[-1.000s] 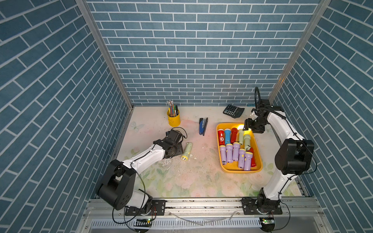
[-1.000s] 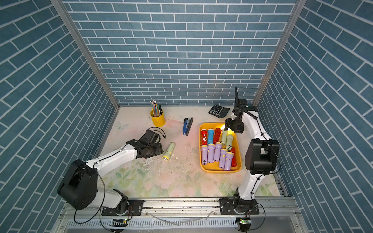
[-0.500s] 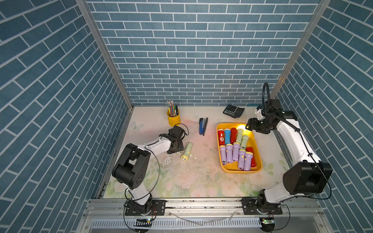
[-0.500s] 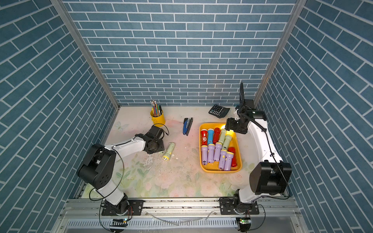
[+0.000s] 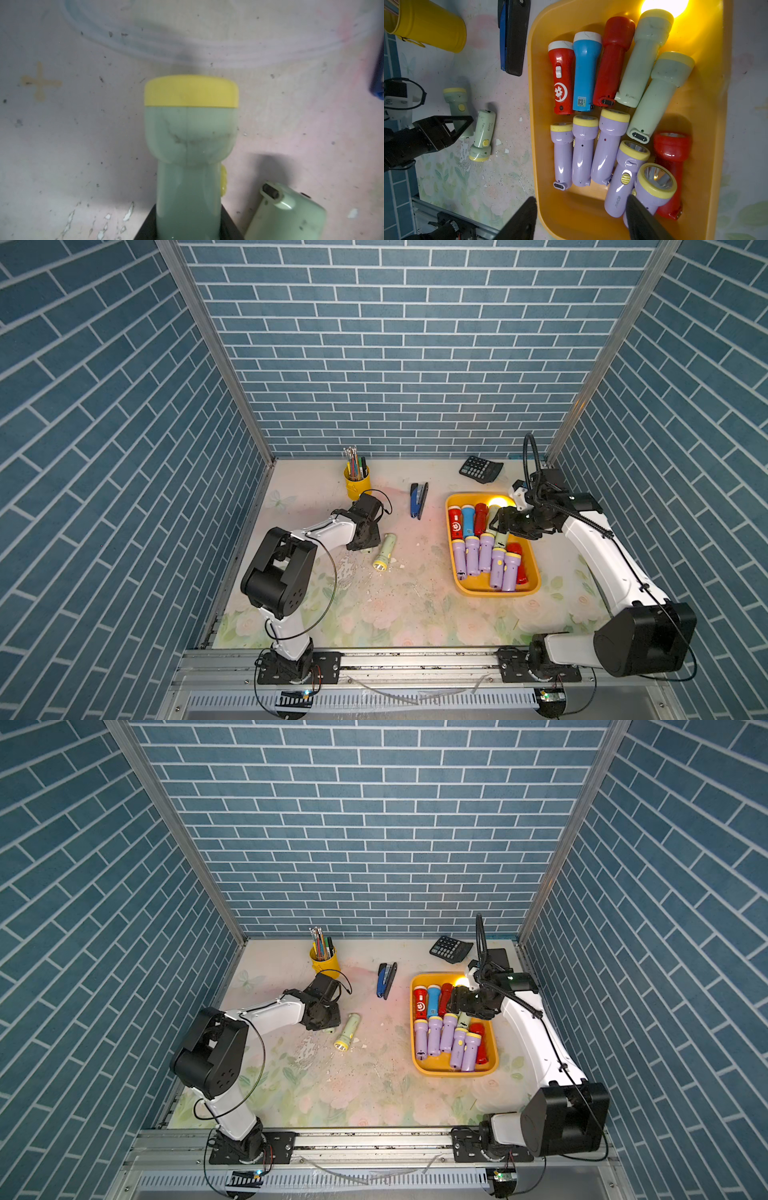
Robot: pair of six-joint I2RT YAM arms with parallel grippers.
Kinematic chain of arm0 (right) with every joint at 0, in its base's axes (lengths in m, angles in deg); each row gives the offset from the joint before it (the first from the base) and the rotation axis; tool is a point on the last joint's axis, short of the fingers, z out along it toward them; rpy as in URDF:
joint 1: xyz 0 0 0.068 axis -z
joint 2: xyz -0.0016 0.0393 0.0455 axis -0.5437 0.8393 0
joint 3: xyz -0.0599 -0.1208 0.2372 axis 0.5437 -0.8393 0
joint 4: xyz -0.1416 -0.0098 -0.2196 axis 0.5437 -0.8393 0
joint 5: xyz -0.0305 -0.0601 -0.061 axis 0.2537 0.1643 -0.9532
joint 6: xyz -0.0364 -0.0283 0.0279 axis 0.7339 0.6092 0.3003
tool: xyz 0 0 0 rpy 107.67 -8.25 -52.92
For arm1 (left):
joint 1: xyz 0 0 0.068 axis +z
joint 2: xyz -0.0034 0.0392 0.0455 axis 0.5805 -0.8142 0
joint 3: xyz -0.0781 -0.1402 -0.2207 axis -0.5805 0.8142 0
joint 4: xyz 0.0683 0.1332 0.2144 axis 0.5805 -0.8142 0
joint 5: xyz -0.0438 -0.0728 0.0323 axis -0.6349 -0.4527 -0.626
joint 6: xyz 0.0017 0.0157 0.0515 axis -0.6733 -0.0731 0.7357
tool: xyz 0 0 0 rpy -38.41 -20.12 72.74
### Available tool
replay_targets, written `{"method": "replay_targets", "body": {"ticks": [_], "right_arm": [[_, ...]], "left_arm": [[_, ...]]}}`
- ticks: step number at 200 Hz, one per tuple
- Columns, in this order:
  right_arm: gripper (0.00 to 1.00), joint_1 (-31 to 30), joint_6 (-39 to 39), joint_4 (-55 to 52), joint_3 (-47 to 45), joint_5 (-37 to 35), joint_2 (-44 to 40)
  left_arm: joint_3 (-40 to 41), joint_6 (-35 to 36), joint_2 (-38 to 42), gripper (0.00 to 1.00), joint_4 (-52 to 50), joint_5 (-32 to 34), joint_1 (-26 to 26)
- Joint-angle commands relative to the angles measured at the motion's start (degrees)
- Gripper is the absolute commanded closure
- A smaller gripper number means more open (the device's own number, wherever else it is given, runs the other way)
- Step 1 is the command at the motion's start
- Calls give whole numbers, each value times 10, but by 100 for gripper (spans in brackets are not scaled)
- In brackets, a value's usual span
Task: Put the flashlights into the storage boxes
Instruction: Pick up the flashlight from the center of the board, then place the flashlight at the storage box.
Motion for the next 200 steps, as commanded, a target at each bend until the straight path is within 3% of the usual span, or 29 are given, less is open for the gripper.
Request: {"method": "replay_targets", "body": {"ticks": [1, 54, 101, 146, 182, 200], "right_arm": [[31, 0, -29, -17, -36, 13, -37], [31, 0, -58, -98, -109, -52, -84], [31, 0, -87, -115, -147, -73, -125], [31, 0, -102, -105, -159, -69, -148], [31, 0, -105, -100, -161, -69, -154], [31, 0, -107, -97, -161, -65, -156]], "left_arm": [[-45, 5, 51, 73, -35, -19, -22], [-147, -26, 32, 73, -70, -63, -126], [-241, -55, -48, 72, -60, -97, -230], [-320, -52, -130, 69, -59, -136, -290], [-366, -52, -176, 62, -62, -151, -316], [-372, -60, -182, 49, -55, -153, -317]]}}
